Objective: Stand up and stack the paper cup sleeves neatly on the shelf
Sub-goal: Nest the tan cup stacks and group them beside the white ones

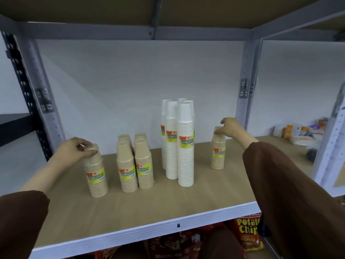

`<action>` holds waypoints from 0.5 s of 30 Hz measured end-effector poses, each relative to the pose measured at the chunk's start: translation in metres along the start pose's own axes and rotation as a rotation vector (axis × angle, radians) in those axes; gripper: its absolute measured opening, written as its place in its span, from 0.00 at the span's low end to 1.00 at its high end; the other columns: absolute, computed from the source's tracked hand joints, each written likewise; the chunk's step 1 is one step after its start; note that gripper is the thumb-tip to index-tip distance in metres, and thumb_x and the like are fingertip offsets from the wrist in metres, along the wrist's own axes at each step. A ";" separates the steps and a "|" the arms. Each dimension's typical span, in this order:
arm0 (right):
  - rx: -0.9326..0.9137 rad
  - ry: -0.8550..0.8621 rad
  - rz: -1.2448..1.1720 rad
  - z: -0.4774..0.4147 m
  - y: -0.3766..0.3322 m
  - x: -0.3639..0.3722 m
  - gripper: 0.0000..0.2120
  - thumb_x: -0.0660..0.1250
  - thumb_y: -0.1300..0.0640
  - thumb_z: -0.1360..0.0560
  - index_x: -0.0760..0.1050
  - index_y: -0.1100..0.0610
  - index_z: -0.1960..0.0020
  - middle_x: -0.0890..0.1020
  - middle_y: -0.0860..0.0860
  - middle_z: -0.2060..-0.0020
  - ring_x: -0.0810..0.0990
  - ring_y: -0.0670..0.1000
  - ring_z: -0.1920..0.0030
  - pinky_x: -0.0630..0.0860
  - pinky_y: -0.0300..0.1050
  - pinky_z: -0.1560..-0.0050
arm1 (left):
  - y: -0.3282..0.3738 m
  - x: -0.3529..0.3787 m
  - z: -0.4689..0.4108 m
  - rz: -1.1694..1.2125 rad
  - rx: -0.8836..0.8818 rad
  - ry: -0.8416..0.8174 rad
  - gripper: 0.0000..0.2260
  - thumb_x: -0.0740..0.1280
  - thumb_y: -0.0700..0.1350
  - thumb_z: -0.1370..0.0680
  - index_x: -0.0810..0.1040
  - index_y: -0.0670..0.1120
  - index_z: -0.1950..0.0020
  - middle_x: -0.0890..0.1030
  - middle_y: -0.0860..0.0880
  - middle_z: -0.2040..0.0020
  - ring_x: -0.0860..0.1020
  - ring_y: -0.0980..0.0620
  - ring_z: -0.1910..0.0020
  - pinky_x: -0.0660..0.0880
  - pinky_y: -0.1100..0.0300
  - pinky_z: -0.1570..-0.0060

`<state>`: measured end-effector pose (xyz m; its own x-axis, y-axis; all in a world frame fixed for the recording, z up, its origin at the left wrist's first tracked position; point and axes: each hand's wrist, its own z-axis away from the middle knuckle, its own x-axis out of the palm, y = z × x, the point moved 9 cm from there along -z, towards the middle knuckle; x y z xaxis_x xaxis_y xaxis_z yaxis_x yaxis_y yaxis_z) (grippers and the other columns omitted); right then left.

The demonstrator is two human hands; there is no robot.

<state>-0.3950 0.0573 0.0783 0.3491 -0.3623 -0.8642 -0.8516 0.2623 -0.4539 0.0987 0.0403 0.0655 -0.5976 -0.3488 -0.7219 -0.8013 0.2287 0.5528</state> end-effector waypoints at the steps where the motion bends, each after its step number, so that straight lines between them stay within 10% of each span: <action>1: 0.010 0.002 0.016 -0.002 0.000 0.002 0.27 0.69 0.54 0.28 0.68 0.66 0.34 0.73 0.61 0.36 0.73 0.59 0.36 0.71 0.49 0.40 | 0.000 0.000 0.001 0.003 0.001 0.002 0.12 0.73 0.41 0.30 0.80 0.38 0.48 0.79 0.39 0.47 0.75 0.46 0.53 0.67 0.58 0.54; 15: -0.019 -0.151 0.104 0.003 -0.003 -0.015 0.22 0.73 0.52 0.33 0.80 0.70 0.49 0.83 0.60 0.58 0.77 0.54 0.61 0.71 0.41 0.68 | 0.006 -0.017 0.010 0.029 0.051 -0.101 0.10 0.75 0.39 0.32 0.82 0.44 0.52 0.79 0.45 0.50 0.76 0.49 0.54 0.69 0.60 0.54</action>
<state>-0.3970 0.0646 0.0923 0.3122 -0.1954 -0.9297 -0.8930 0.2735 -0.3574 0.1037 0.0569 0.0771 -0.6185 -0.2481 -0.7455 -0.7822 0.2846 0.5542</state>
